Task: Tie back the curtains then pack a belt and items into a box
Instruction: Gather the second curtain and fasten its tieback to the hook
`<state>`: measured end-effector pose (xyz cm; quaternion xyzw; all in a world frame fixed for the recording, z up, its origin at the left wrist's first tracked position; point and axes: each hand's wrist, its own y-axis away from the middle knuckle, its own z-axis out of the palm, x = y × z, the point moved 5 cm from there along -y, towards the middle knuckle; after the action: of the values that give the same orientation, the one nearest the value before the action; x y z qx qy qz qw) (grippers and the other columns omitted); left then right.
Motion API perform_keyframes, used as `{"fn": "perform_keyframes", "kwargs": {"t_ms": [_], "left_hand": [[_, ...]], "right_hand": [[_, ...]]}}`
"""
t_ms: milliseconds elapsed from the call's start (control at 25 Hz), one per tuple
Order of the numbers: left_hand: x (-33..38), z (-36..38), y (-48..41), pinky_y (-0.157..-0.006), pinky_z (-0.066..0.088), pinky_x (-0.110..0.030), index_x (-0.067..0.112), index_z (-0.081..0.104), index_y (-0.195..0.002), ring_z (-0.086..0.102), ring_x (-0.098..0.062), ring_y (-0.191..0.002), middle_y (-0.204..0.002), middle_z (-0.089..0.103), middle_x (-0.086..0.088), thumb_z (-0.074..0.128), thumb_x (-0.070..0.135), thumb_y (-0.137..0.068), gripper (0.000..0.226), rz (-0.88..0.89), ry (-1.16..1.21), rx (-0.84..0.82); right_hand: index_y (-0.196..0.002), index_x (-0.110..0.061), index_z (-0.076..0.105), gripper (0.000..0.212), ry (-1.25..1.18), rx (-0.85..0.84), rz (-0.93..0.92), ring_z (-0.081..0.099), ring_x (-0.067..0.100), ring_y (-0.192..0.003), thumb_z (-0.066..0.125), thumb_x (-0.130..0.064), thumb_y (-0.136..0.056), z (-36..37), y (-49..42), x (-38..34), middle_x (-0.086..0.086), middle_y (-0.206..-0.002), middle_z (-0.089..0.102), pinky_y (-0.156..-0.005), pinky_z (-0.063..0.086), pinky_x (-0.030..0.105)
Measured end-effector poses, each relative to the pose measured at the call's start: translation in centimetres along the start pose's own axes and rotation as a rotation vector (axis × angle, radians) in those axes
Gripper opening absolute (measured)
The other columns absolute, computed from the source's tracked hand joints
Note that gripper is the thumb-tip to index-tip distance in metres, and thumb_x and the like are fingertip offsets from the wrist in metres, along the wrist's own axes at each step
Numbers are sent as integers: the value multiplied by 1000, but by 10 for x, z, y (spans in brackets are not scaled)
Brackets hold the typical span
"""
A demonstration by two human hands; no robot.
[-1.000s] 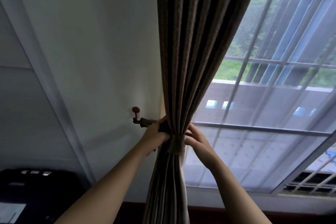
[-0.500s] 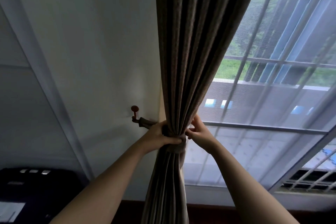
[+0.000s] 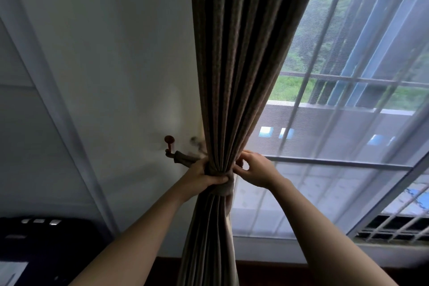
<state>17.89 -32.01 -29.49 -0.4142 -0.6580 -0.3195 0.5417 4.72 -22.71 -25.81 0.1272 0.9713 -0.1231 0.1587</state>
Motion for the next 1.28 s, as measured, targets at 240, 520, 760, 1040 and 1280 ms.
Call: {"fn": "perform_keyframes", "kwargs": {"t_ms": [240,520,760,1040,1280], "left_hand": [[-2,1,-3,-103,45,-40,19,59,-121,62,-11,-109,-113,69,3,77,33,-65,60,-37,8,41],[6,1,-2,-104,44,-38,18,60,-121,60,-12,-113,-117,67,2,77,25,-67,57,-8,-22,-4],[10,7,3,-102,44,-32,24,56,-125,58,-6,-113,-119,64,9,75,35,-70,59,34,-173,2],[22,3,6,-96,43,-20,19,53,-127,57,-7,-112,-116,63,9,76,31,-76,57,110,-331,121],[26,0,10,-57,40,-18,15,49,-77,54,-2,-65,-71,55,8,84,38,-63,44,113,-399,545]], "right_hand": [[-86,-10,55,8,-83,80,6,58,32,-76,55,-5,-79,7,23,12,9,-80,64,-65,44,41],[-85,-12,64,5,-114,-52,113,52,16,-72,63,-8,-81,-12,23,32,-2,-73,57,-65,39,30],[-86,-9,67,6,-137,-25,192,57,20,-74,63,-11,-82,18,30,45,3,-73,61,-63,35,29],[-77,-5,63,9,-278,25,178,44,11,-58,62,-12,-81,26,57,20,4,-59,52,-56,33,28],[-53,-33,39,43,-313,150,150,41,7,-44,60,-13,-85,11,79,-19,-9,-44,46,-48,29,17]]}}
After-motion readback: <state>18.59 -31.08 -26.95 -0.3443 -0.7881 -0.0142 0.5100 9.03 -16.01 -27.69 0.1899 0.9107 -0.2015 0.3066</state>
